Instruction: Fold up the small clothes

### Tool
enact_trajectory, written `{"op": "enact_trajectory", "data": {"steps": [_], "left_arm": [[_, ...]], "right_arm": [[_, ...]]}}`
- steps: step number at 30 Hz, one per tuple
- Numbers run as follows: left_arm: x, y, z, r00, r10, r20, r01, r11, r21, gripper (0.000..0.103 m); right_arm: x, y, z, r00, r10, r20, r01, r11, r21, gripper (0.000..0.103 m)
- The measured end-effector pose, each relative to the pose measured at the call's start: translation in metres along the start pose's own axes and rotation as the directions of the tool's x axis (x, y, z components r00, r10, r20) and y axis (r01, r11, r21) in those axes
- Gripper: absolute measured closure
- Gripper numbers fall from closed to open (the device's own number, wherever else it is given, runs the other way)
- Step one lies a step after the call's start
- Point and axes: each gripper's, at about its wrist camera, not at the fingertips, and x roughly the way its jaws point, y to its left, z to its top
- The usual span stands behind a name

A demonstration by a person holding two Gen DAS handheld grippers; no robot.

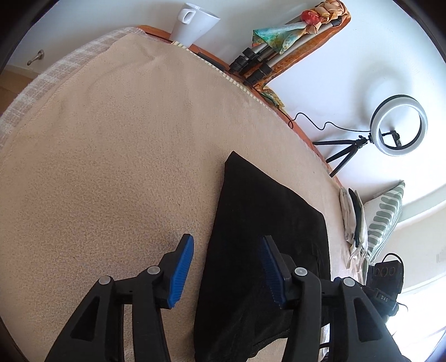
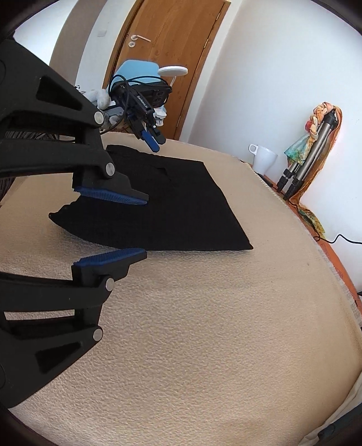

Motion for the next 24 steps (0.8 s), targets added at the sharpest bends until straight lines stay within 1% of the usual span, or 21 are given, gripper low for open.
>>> {"op": "enact_trajectory", "data": {"steps": [1, 4, 6, 9, 12, 15, 19, 24], "left_arm": [[0.001, 0.002, 0.0, 1.0, -0.004, -0.004, 0.004, 1.0, -0.009, 0.051], [0.004, 0.009, 0.002, 1.0, -0.021, -0.02, 0.02, 0.999, -0.047, 0.05], [0.005, 0.014, 0.003, 0.999, -0.048, -0.024, 0.046, 0.996, -0.078, 0.051], [0.006, 0.018, 0.006, 0.996, -0.08, -0.032, 0.076, 0.992, -0.102, 0.051], [0.011, 0.018, 0.008, 0.995, -0.096, -0.041, 0.091, 0.99, -0.106, 0.052], [0.02, 0.014, 0.011, 0.989, -0.131, -0.074, 0.123, 0.987, -0.103, 0.052], [0.029, 0.001, 0.014, 0.989, -0.117, -0.094, 0.113, 0.992, -0.051, 0.052], [0.039, 0.002, 0.023, 0.981, -0.162, -0.11, 0.153, 0.985, -0.08, 0.056]], "right_arm": [[0.002, 0.0, -0.001, 1.0, -0.007, -0.007, 0.007, 1.0, -0.005, 0.068], [0.008, -0.003, -0.002, 1.0, 0.004, -0.026, -0.004, 1.0, 0.005, 0.068], [0.011, -0.004, 0.0, 1.0, 0.007, -0.031, -0.007, 1.0, 0.011, 0.068], [0.015, -0.01, 0.001, 0.999, 0.033, -0.042, -0.032, 0.999, 0.03, 0.068], [0.024, -0.016, 0.004, 0.997, 0.049, -0.063, -0.045, 0.997, 0.059, 0.068], [0.029, -0.024, 0.005, 0.994, 0.09, -0.061, -0.083, 0.992, 0.099, 0.068], [0.03, -0.027, 0.007, 0.992, 0.116, -0.053, -0.109, 0.987, 0.118, 0.068], [0.033, -0.03, 0.01, 0.989, 0.14, -0.042, -0.133, 0.982, 0.133, 0.068]]}}
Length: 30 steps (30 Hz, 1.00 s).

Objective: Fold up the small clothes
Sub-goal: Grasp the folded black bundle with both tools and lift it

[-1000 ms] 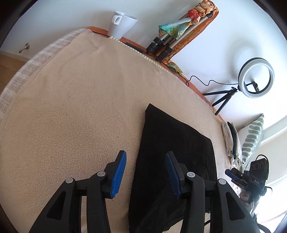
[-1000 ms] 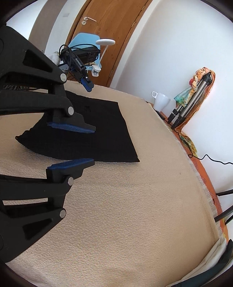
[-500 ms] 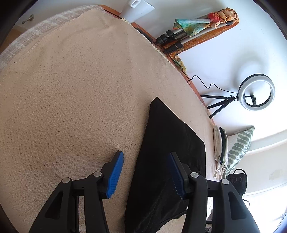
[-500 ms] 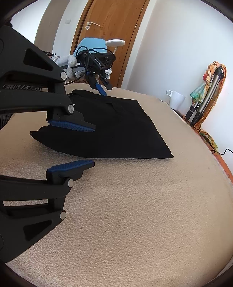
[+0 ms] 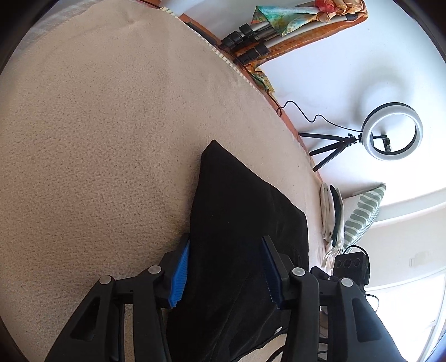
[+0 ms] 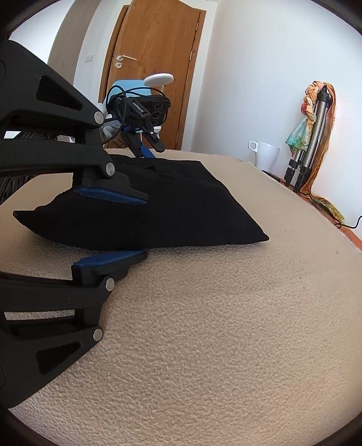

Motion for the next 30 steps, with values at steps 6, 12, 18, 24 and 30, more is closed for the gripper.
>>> {"op": "enact_trajectory", "data": {"steps": [6, 12, 18, 24, 30], "left_arm": [[0.009, -0.004, 0.003, 1.0, -0.014, -0.008, 0.014, 1.0, 0.001, 0.059], [0.014, -0.011, 0.002, 0.999, 0.049, 0.007, -0.049, 0.998, 0.034, 0.078], [0.011, -0.017, -0.004, 0.995, 0.09, 0.049, -0.094, 0.993, 0.078, 0.095], [0.008, -0.057, -0.017, 0.975, 0.177, 0.137, -0.208, 0.943, 0.259, 0.097], [0.005, -0.07, -0.023, 0.969, 0.171, 0.175, -0.216, 0.935, 0.28, 0.097]], "right_arm": [[0.006, 0.003, 0.004, 1.0, 0.015, 0.003, -0.015, 1.0, -0.003, 0.07], [0.015, 0.009, 0.004, 1.0, 0.001, 0.01, -0.001, 1.0, -0.012, 0.07], [0.019, 0.019, 0.002, 0.999, -0.044, 0.014, 0.044, 0.998, -0.051, 0.09], [0.012, 0.059, 0.0, 0.989, -0.122, 0.083, 0.136, 0.972, -0.194, 0.092], [0.015, 0.084, -0.001, 0.971, -0.21, 0.113, 0.234, 0.931, -0.279, 0.093]]}}
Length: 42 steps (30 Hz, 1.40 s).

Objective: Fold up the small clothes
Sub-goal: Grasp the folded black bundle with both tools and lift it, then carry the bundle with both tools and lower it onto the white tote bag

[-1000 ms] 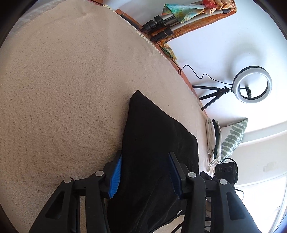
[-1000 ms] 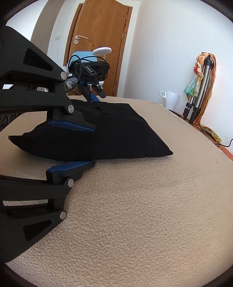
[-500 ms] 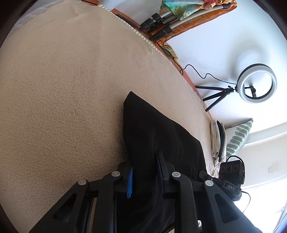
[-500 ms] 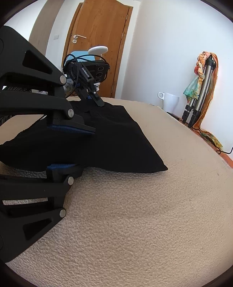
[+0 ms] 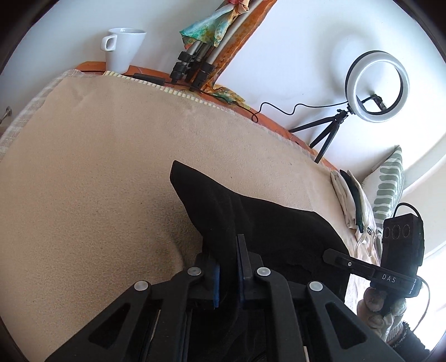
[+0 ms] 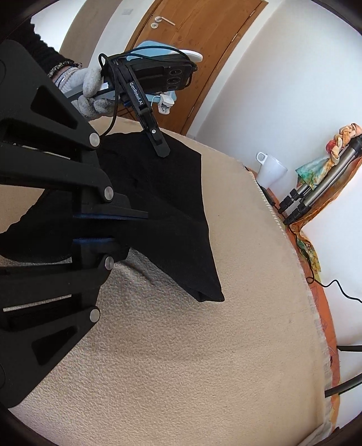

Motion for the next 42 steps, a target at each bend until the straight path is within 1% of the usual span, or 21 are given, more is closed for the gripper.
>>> {"op": "enact_trajectory", "data": {"steps": [2, 8, 10, 16, 20, 25, 32, 39, 42], "left_arm": [[-0.004, -0.005, 0.001, 1.0, 0.005, 0.018, -0.005, 1.0, 0.015, 0.097], [-0.019, -0.02, 0.007, 0.998, -0.024, 0.063, 0.023, 1.0, 0.02, 0.098], [-0.021, -0.027, 0.009, 0.997, -0.034, 0.071, 0.033, 0.999, 0.023, 0.098], [-0.017, -0.058, 0.012, 0.995, -0.059, 0.079, 0.054, 0.996, 0.064, 0.098], [-0.012, -0.086, 0.013, 0.994, -0.071, 0.089, 0.062, 0.992, 0.107, 0.098], [0.001, -0.128, 0.015, 0.99, -0.109, 0.089, 0.095, 0.984, 0.148, 0.098], [0.028, -0.191, 0.013, 0.987, -0.147, 0.071, 0.128, 0.967, 0.22, 0.098], [0.064, -0.252, 0.01, 0.983, -0.181, 0.041, 0.163, 0.945, 0.282, 0.098], [0.082, -0.28, 0.01, 0.98, -0.198, 0.023, 0.181, 0.934, 0.306, 0.098]], "right_arm": [[-0.002, 0.003, 0.002, 1.0, 0.001, 0.004, -0.001, 1.0, -0.005, 0.093], [-0.019, 0.018, 0.012, 0.999, -0.024, 0.029, 0.026, 0.998, -0.061, 0.093], [-0.028, 0.022, 0.015, 0.998, -0.043, 0.041, 0.046, 0.995, -0.086, 0.093], [-0.063, 0.02, 0.019, 0.995, -0.063, 0.079, 0.072, 0.991, -0.114, 0.093], [-0.093, 0.014, 0.019, 0.989, -0.09, 0.115, 0.107, 0.983, -0.147, 0.093], [-0.134, -0.003, 0.017, 0.981, -0.109, 0.16, 0.134, 0.978, -0.16, 0.093], [-0.191, -0.035, 0.011, 0.966, -0.153, 0.21, 0.184, 0.973, -0.138, 0.093], [-0.244, -0.068, 0.002, 0.941, -0.219, 0.256, 0.256, 0.959, -0.122, 0.093], [-0.268, -0.086, 0.002, 0.927, -0.252, 0.276, 0.293, 0.949, -0.116, 0.093]]}}
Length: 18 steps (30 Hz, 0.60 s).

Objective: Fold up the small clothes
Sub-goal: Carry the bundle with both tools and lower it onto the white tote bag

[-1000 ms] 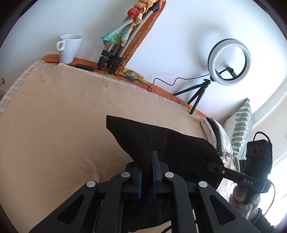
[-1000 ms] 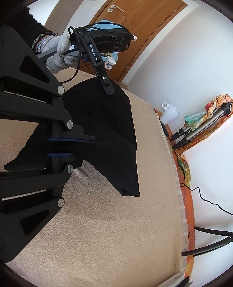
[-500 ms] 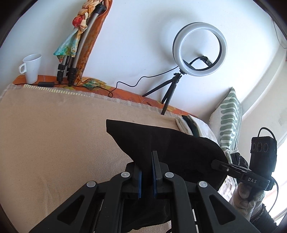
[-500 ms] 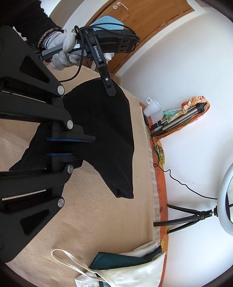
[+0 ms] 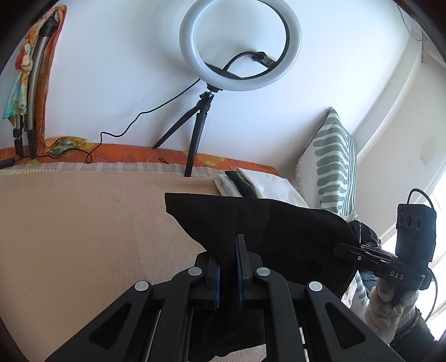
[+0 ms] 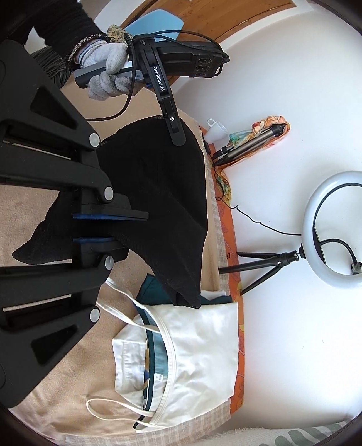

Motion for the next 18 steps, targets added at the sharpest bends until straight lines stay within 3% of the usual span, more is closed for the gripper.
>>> {"op": "enact_trajectory", "data": {"steps": [8, 18], "left_arm": [[0.06, -0.056, 0.022, 0.999, -0.052, 0.003, 0.052, 0.998, 0.047, 0.098], [0.13, -0.102, 0.052, 0.998, -0.066, 0.009, 0.065, 0.993, 0.103, 0.098]], "right_arm": [[-0.035, -0.057, 0.017, 0.996, -0.084, 0.038, 0.084, 0.996, -0.017, 0.093], [-0.044, -0.134, 0.049, 0.983, -0.168, 0.078, 0.17, 0.985, -0.022, 0.093]]}}
